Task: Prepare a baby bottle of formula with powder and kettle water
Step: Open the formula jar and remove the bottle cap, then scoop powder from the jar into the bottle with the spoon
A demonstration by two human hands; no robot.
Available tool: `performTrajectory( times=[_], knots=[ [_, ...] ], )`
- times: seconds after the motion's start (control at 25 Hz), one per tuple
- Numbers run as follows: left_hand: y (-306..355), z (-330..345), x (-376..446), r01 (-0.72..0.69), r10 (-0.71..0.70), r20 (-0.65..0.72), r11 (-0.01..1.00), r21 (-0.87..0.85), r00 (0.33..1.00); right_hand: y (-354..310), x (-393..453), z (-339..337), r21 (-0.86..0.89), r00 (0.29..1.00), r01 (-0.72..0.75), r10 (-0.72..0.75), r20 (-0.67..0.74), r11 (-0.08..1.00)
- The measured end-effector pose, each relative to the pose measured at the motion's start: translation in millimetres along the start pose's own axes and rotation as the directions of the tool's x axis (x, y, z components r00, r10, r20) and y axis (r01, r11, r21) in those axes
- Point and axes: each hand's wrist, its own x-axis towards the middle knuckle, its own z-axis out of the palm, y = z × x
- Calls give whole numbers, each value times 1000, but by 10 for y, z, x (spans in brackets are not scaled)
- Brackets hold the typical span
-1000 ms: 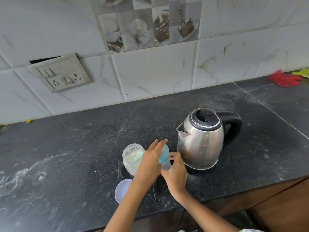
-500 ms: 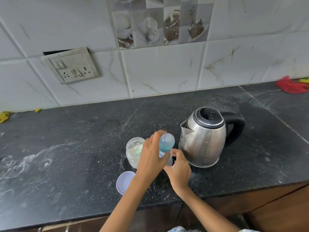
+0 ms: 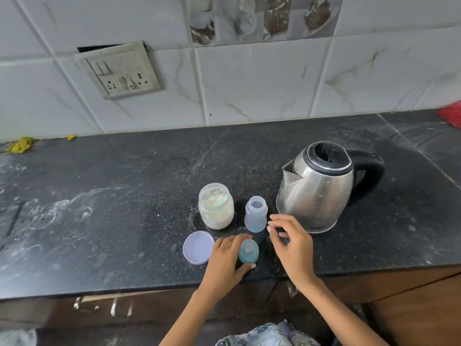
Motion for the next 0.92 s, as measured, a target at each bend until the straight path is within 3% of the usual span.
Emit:
performTrajectory(
  times=[0.12, 0.2, 0.28, 0.36, 0.44, 0.52, 0.64, 0.72, 0.84, 0.92],
  knots=[
    [97, -129, -9, -1, 1, -72, 1000, -1, 997, -93, 71, 27, 46, 999, 34, -34, 13, 998],
    [186, -294, -32, -7, -9, -255, 998, -62, 967, -184, 172, 43, 75, 996, 81, -84, 34, 994],
    [192, -454, -10, 23, -53, -468, 997, -70, 882, -279, 344, 68, 112, 990, 109, -117, 76, 988],
    [100, -573, 90, 148, -207, -551, 977, -150, 808, -381, 561, 113, 132, 982, 89, -109, 153, 987],
    [-33, -629, 234, 292, -373, -477, 927, -236, 796, -484, 772, 192, 115, 958, 67, -97, 271, 991],
    [-155, -620, 369, 373, -448, -377, 891, -258, 811, -589, 939, 300, 56, 921, 118, -130, 367, 991],
    [-280, -607, 491, 346, -433, -341, 893, -287, 834, -797, 1125, 412, -69, 850, 229, -165, 500, 971],
    [-297, -606, 521, 304, -416, -370, 896, -323, 831, -928, 1253, 437, -204, 756, 311, -112, 645, 928],
    [-192, -584, 520, 250, -376, -387, 908, -337, 842, -1088, 1372, 475, -447, 592, 537, 58, 804, 715],
    [-125, -545, 518, 232, -345, -390, 922, -310, 854, -1140, 1367, 469, -478, 521, 658, 107, 847, 582]
  ],
)
